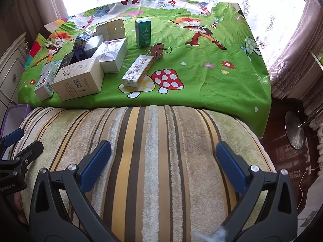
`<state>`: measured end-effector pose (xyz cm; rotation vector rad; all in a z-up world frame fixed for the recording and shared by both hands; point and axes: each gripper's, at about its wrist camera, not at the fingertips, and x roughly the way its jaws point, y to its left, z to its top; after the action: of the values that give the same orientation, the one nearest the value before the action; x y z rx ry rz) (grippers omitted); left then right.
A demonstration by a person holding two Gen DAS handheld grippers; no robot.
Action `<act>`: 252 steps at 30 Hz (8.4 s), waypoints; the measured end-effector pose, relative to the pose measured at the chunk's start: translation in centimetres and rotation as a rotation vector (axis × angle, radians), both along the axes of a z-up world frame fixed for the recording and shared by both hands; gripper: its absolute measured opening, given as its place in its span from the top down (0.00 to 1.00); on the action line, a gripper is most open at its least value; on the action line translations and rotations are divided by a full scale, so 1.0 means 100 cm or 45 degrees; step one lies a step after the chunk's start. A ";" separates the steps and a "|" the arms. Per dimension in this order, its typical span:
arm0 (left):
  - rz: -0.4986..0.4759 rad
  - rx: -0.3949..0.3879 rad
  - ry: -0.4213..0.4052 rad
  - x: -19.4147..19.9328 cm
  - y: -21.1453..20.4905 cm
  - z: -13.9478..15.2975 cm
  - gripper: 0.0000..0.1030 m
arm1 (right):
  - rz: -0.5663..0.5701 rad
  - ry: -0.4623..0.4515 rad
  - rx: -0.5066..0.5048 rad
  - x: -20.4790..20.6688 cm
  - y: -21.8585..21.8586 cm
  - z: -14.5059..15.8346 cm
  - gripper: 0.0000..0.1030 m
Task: Organize rigid objects
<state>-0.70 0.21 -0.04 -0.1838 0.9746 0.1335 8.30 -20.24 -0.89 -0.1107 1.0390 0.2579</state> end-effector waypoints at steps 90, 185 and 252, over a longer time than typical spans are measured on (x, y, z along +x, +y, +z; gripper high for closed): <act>0.430 -0.109 0.004 0.058 0.109 0.002 0.60 | 0.009 0.089 0.241 0.082 0.043 -0.005 0.65; 0.424 -0.173 -0.109 0.041 0.139 0.017 0.20 | 0.307 -0.028 0.088 0.037 0.166 0.017 0.10; 0.417 -0.017 -0.038 0.060 0.101 0.014 0.55 | 0.283 0.035 0.278 0.056 0.150 -0.007 0.04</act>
<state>5.27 10.29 1.39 -0.3565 0.9101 0.4233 13.94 -5.25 -1.56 -0.0250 1.0200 0.5737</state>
